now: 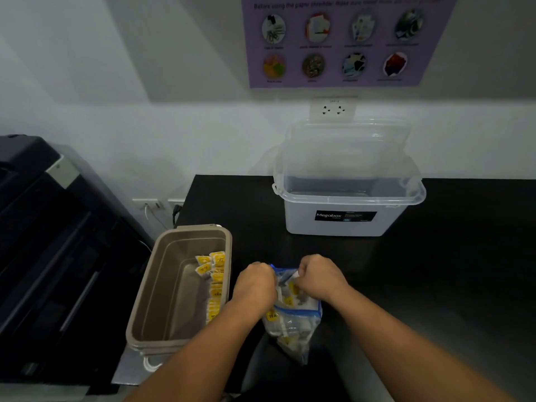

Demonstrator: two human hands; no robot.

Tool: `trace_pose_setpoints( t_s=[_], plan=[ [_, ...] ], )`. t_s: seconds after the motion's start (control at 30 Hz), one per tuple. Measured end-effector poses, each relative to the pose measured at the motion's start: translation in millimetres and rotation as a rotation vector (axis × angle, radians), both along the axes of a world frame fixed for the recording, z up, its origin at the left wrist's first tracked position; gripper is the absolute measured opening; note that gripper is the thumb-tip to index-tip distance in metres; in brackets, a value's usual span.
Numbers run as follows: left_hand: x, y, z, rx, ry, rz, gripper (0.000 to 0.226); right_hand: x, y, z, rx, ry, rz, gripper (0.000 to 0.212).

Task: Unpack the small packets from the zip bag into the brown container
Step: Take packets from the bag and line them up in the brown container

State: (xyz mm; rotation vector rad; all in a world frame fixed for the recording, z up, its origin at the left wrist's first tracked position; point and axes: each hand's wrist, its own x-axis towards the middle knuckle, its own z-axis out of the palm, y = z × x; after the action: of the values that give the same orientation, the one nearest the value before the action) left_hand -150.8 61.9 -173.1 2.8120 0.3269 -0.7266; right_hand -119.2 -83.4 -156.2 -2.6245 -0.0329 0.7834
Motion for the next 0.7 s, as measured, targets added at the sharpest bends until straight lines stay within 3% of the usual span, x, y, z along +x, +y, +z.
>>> trace_pose_setpoints(
  t_s=[0.27, 0.47, 0.7],
  plan=[
    [10, -18, 12, -0.047, -0.033, -0.336, 0.025, 0, -41, 8, 0.416, -0.022, -0.294, 0.023],
    [20, -25, 18, 0.063, 0.109, -0.601, 0.037, -9, -56, 12, 0.595, 0.111, -0.447, 0.026],
    [25, -27, 25, 0.087, 0.170, -0.620, 0.026, -13, -63, 5, 0.651, 0.213, -0.576, 0.018]
  ],
)
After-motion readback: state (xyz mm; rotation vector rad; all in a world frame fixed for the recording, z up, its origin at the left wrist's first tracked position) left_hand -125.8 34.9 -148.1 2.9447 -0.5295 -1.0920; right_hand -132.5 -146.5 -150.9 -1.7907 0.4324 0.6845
